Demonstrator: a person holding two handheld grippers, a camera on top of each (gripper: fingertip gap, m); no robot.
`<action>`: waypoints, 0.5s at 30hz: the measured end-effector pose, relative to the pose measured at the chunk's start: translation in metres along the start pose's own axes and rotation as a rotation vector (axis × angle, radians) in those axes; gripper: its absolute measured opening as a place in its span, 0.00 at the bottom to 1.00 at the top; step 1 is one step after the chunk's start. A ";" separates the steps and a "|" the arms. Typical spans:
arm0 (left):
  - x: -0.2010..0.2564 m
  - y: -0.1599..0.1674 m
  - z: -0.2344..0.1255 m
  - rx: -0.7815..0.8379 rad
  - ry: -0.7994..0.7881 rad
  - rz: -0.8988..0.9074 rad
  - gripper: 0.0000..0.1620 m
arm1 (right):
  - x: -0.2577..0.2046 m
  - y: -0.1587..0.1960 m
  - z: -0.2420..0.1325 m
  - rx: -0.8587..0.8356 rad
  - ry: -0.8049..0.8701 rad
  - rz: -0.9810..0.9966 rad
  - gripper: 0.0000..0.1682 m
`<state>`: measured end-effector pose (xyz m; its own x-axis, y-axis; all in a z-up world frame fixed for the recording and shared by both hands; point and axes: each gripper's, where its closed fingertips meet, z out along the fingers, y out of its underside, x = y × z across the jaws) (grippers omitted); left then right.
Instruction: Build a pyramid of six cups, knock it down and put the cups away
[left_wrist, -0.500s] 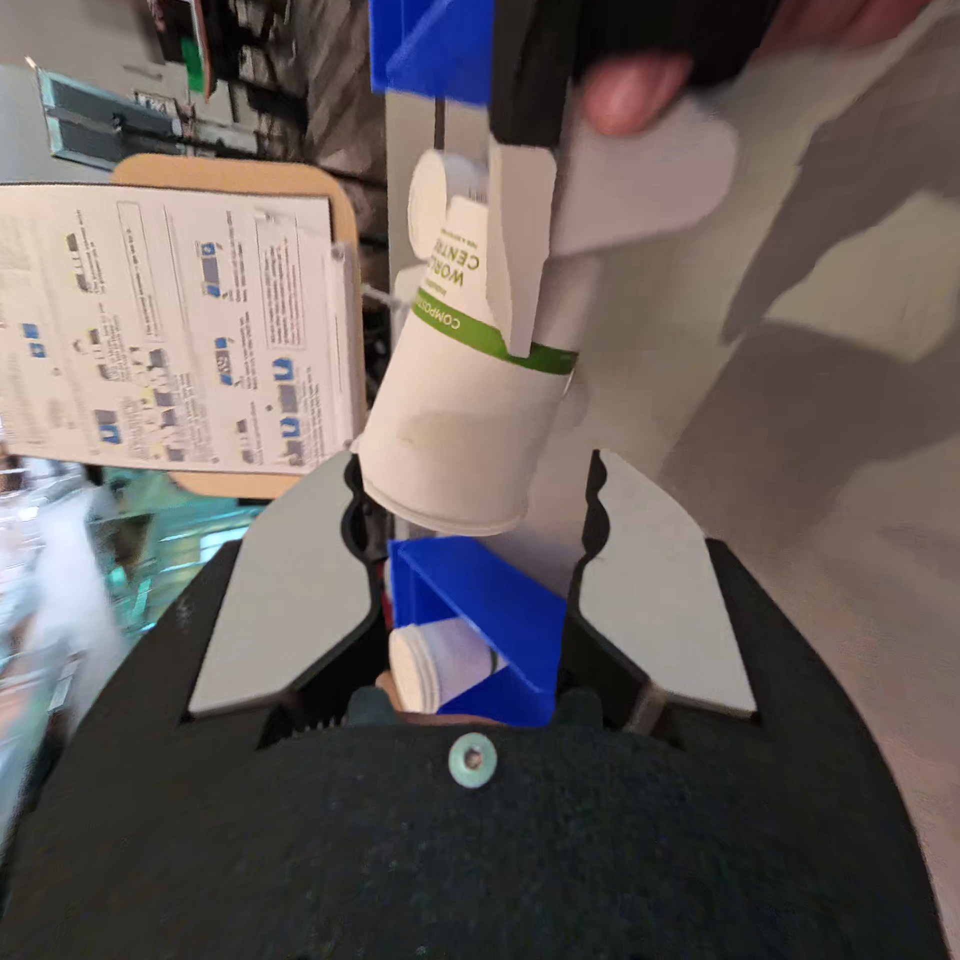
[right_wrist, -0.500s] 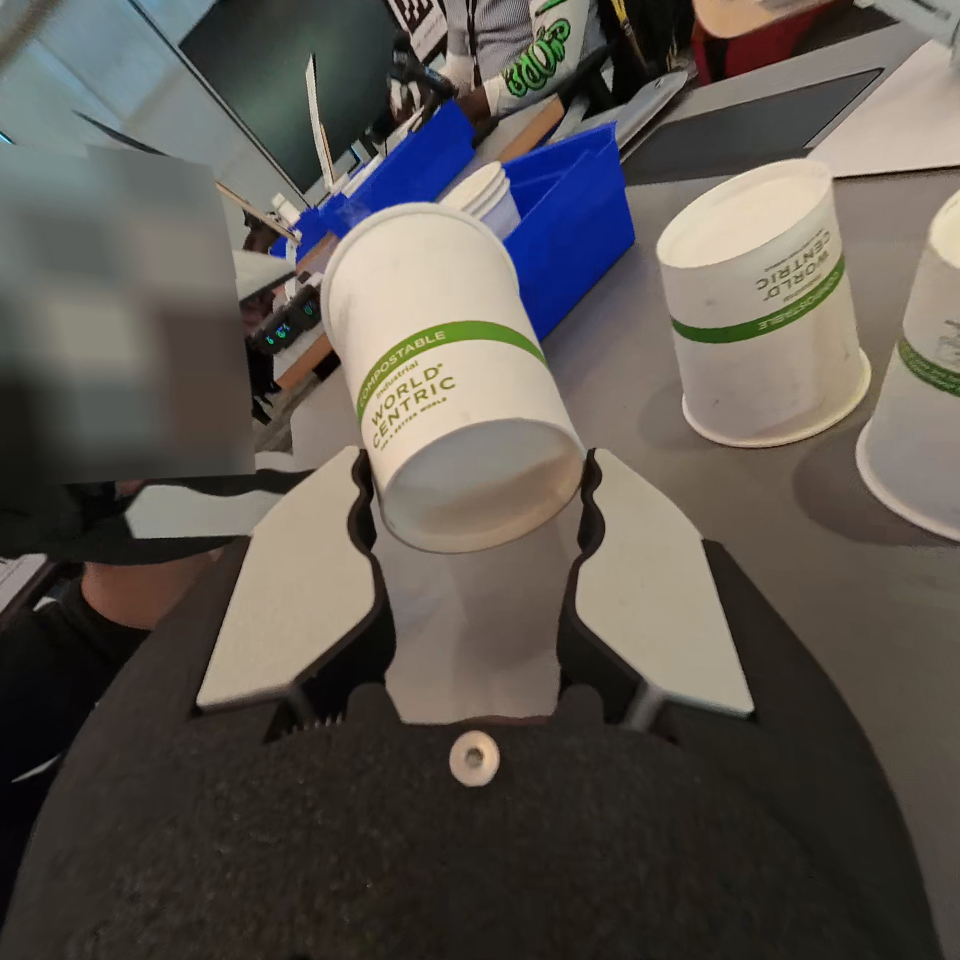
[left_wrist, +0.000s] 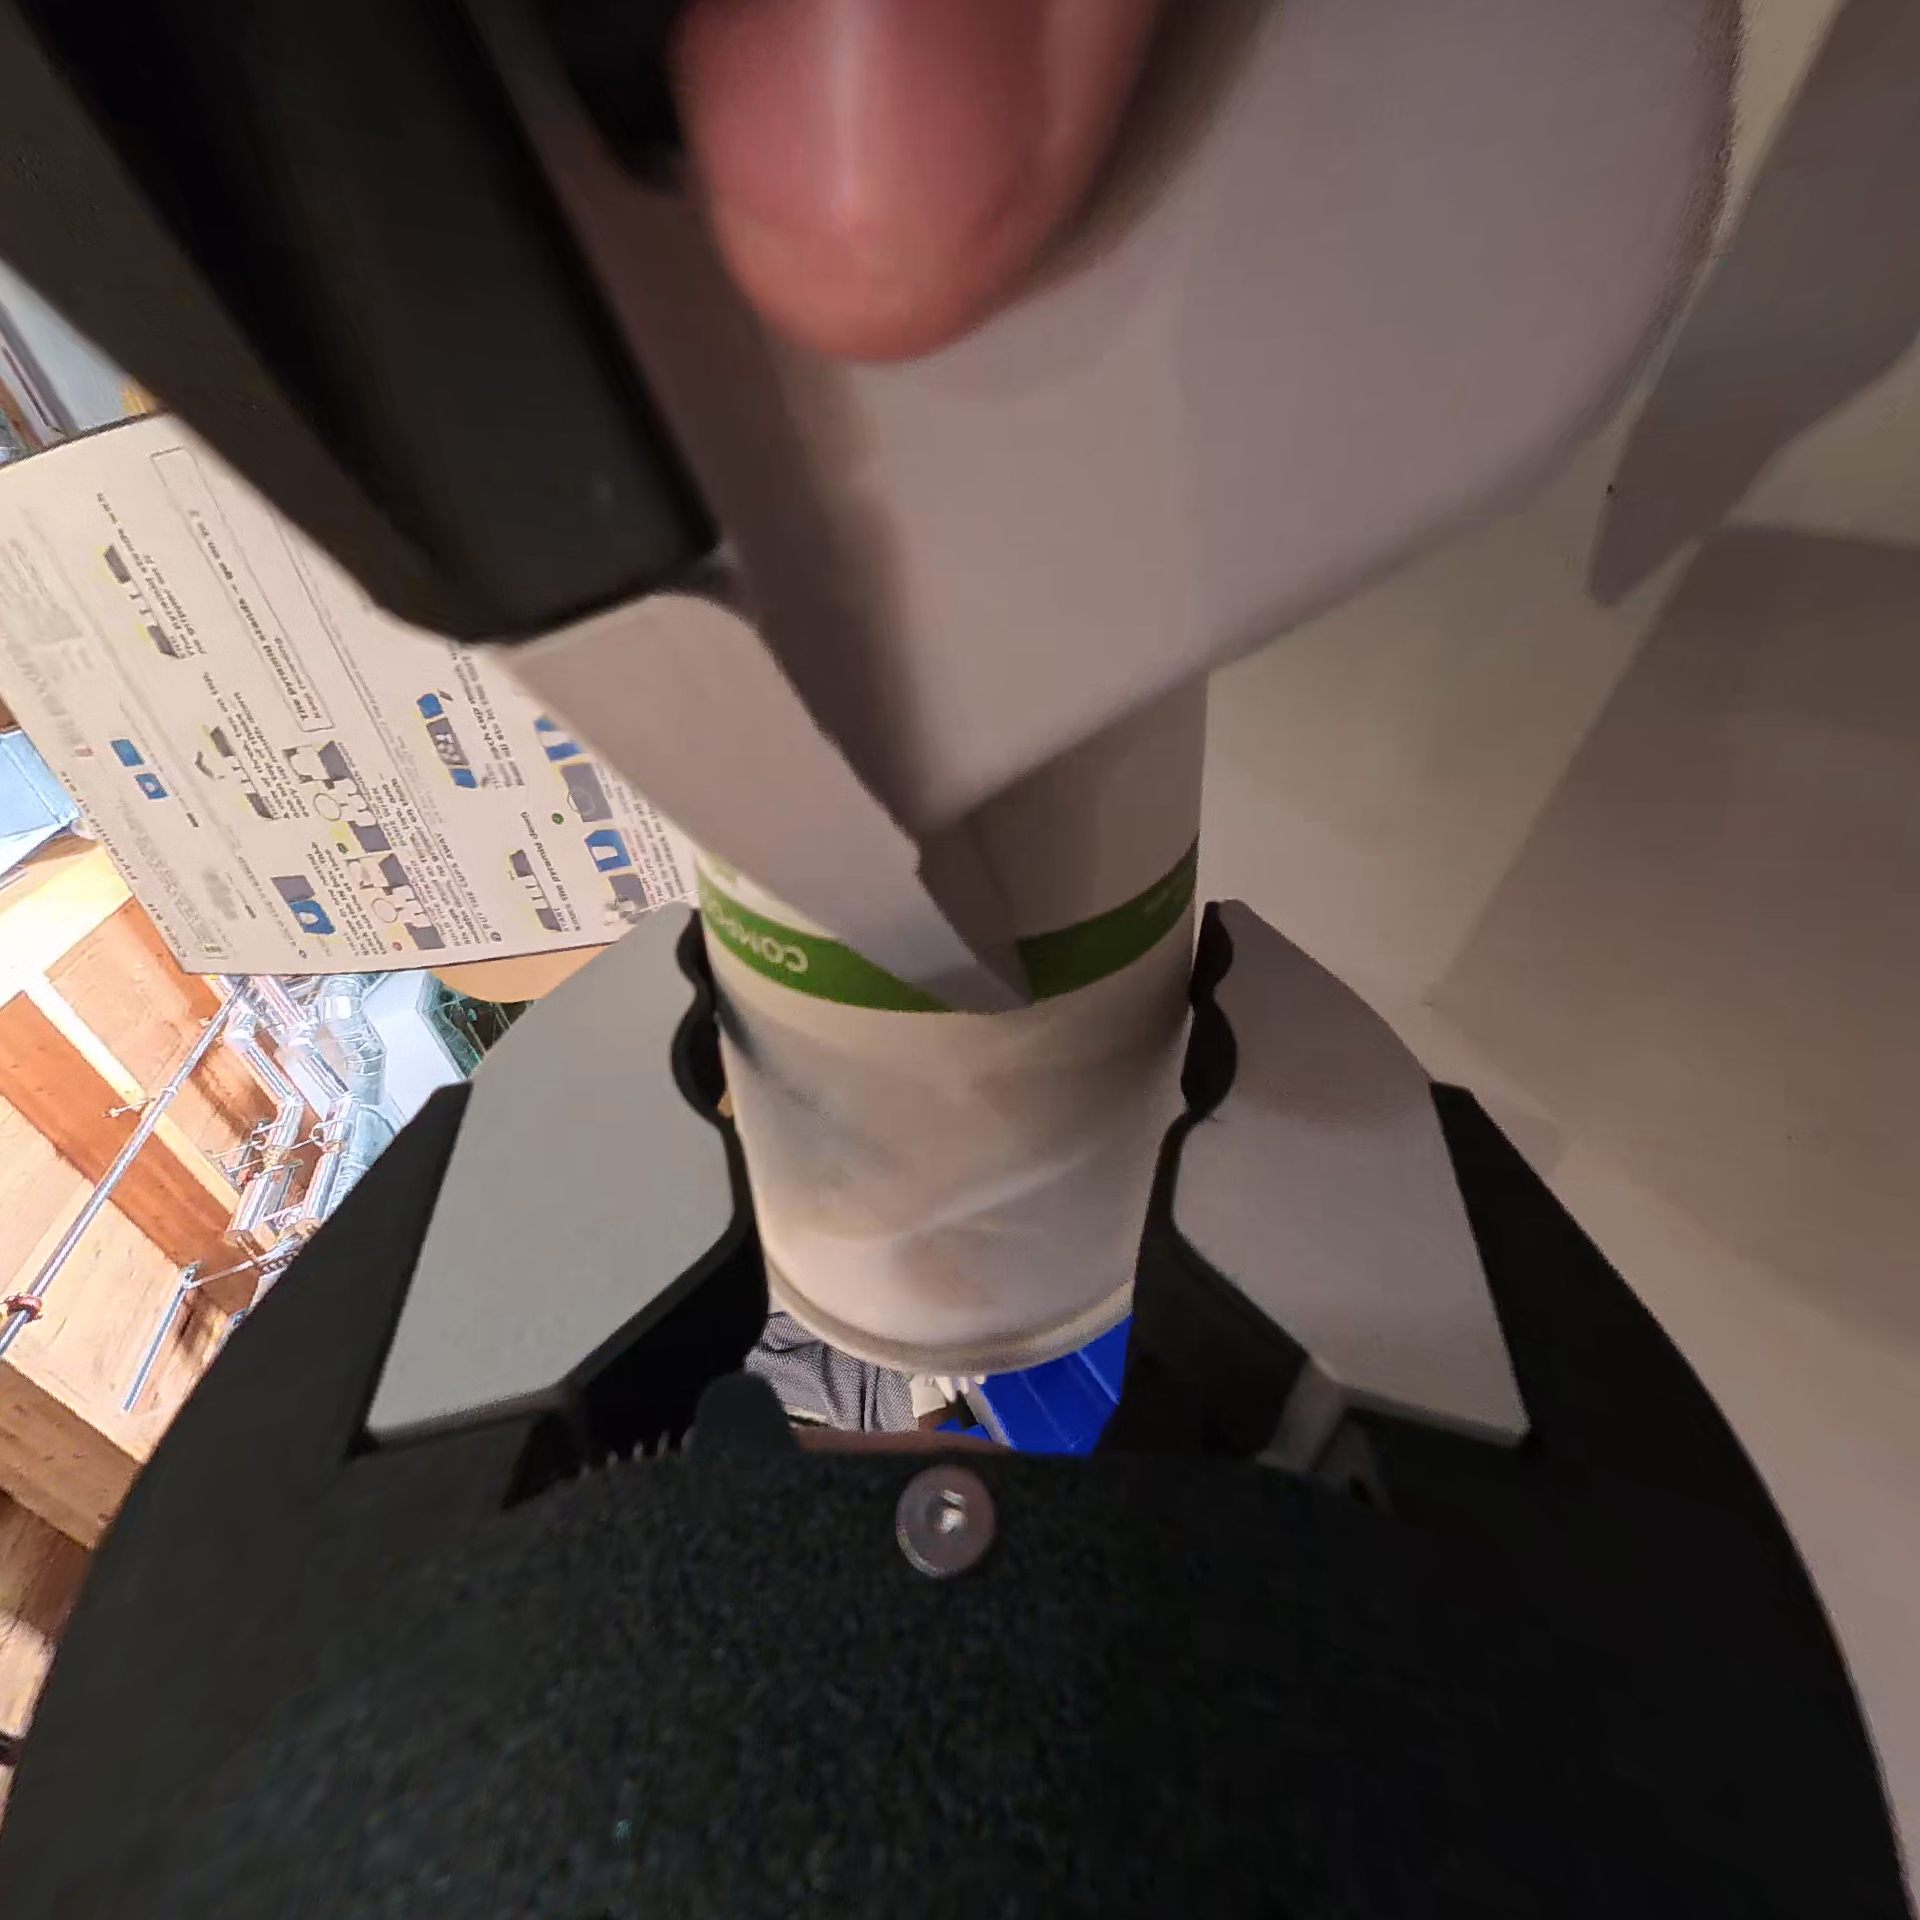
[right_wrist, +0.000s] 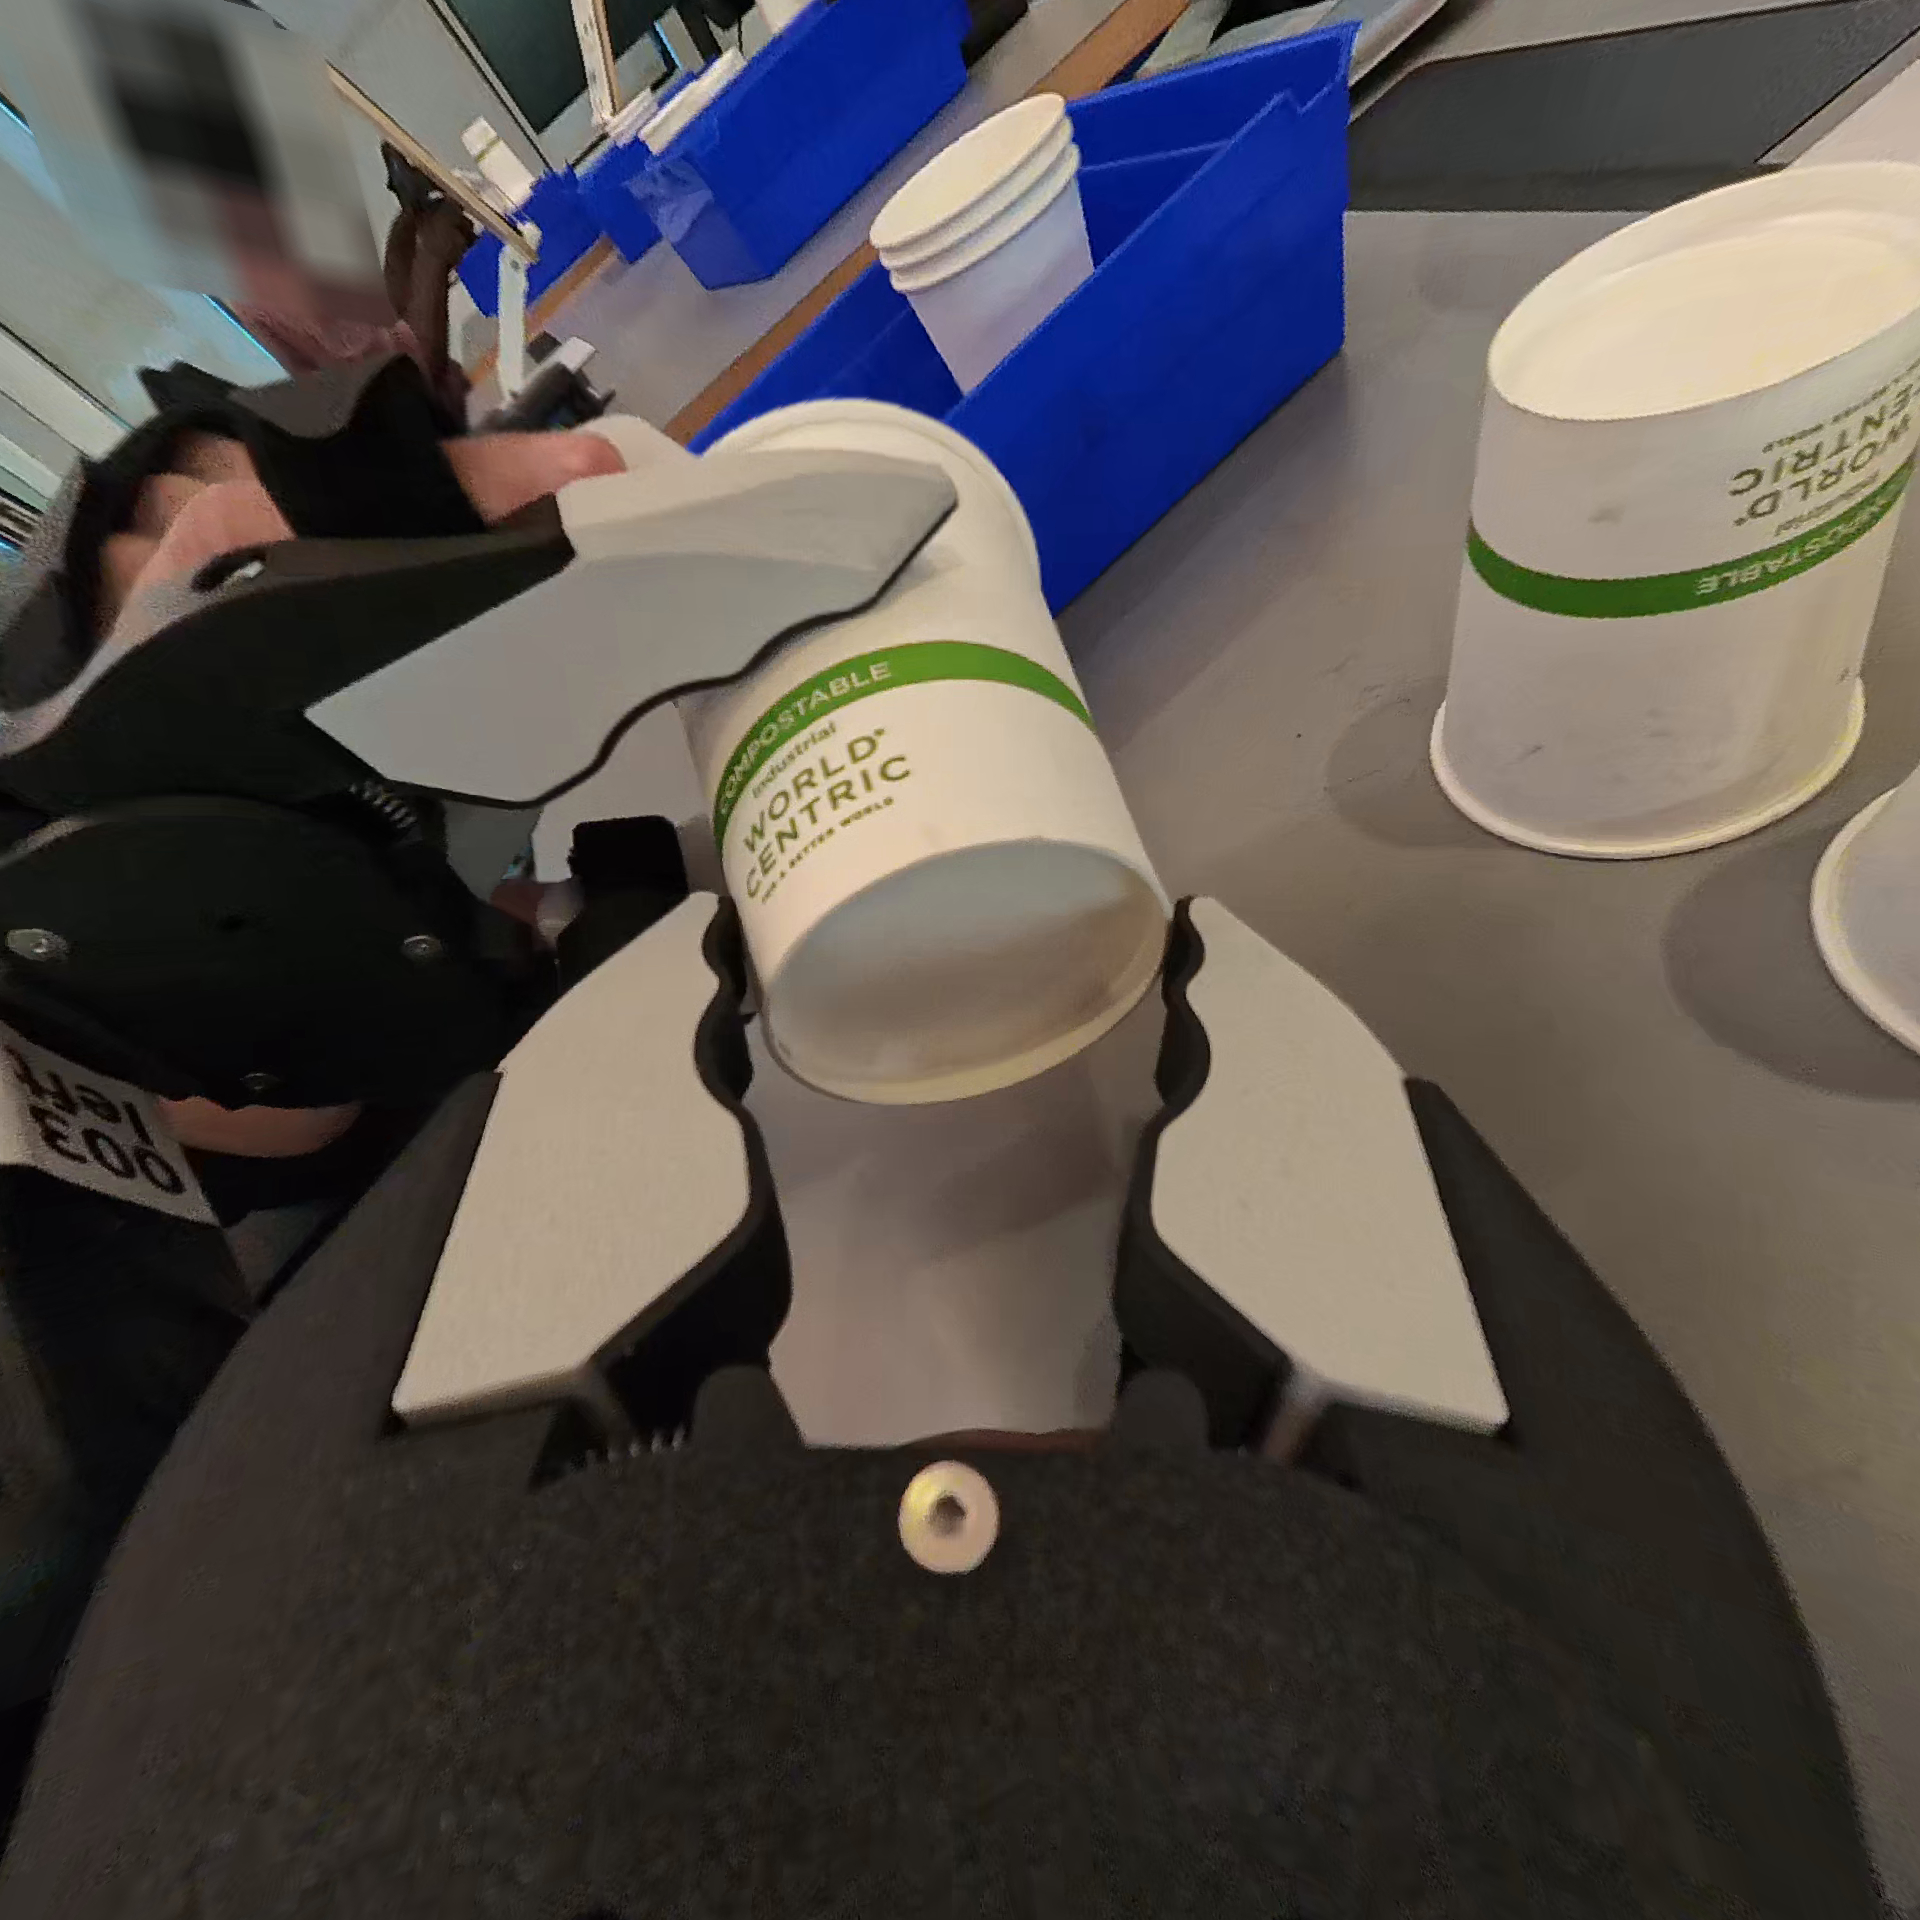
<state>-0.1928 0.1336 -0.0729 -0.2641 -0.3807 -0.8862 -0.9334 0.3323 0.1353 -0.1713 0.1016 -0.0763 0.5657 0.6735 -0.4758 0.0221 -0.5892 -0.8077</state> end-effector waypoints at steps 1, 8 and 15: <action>0.001 0.000 0.001 0.002 -0.004 0.005 0.53 | 0.001 0.001 0.000 -0.003 0.007 -0.001 0.46; -0.012 -0.011 0.011 0.167 0.000 -0.232 0.52 | 0.012 -0.024 -0.023 0.137 0.021 -0.019 0.47; -0.035 0.023 0.056 0.270 0.009 -0.850 0.52 | 0.033 -0.060 -0.072 0.317 0.105 -0.055 0.46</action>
<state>-0.1912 0.2028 -0.0633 0.4884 -0.5974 -0.6360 -0.7258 0.1265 -0.6762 -0.0945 0.1269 -0.0186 0.6526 0.6412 -0.4037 -0.1936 -0.3740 -0.9070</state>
